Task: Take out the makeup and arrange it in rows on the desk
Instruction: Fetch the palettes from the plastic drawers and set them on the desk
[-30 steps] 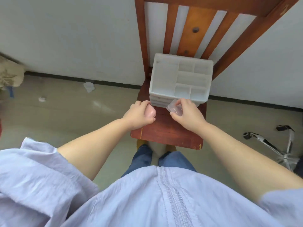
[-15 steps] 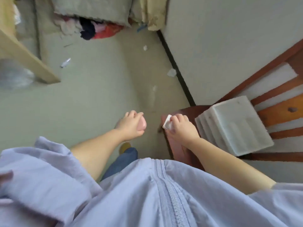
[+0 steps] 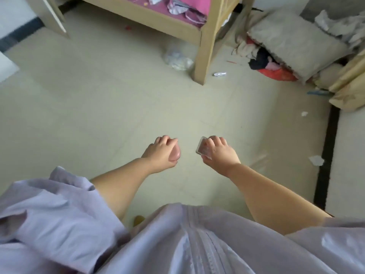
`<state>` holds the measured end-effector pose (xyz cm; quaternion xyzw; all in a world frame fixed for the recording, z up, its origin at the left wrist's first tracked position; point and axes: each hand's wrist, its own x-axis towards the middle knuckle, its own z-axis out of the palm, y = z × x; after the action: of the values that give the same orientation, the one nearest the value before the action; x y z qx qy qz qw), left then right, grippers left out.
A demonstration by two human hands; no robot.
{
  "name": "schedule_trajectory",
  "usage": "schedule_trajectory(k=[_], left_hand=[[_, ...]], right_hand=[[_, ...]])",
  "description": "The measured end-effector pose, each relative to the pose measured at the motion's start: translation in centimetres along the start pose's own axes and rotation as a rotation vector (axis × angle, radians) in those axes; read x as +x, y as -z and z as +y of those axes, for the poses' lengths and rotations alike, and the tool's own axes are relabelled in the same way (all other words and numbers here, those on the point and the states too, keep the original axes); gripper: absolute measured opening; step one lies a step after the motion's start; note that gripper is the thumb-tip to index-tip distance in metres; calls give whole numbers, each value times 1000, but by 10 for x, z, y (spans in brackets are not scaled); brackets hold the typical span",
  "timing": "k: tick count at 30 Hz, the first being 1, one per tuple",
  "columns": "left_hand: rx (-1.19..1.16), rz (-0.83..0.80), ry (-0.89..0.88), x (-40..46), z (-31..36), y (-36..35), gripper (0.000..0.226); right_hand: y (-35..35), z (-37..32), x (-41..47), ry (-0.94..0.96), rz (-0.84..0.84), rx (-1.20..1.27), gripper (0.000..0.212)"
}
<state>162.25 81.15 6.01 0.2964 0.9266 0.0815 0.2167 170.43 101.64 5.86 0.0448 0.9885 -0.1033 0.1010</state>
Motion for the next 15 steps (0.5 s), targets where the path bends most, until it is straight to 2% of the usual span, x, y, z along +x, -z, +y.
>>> schedule_trajectory(k=[3,8,11,15], left_hand=[[4,38,116,-32,-95,25,67],[-65,134,367,-81,-241,61,61],[-84,153,442,-89,-299,73,63],[-118,195,501,-73,-351,86,66]], right_hand=[[-12,-80,50,99,-46,-10,46],[-20,-221,127,279,-31,22,47],[-18,-282,171,372,-59,1,46],[-10,-332,239,466,-63,-63,45]])
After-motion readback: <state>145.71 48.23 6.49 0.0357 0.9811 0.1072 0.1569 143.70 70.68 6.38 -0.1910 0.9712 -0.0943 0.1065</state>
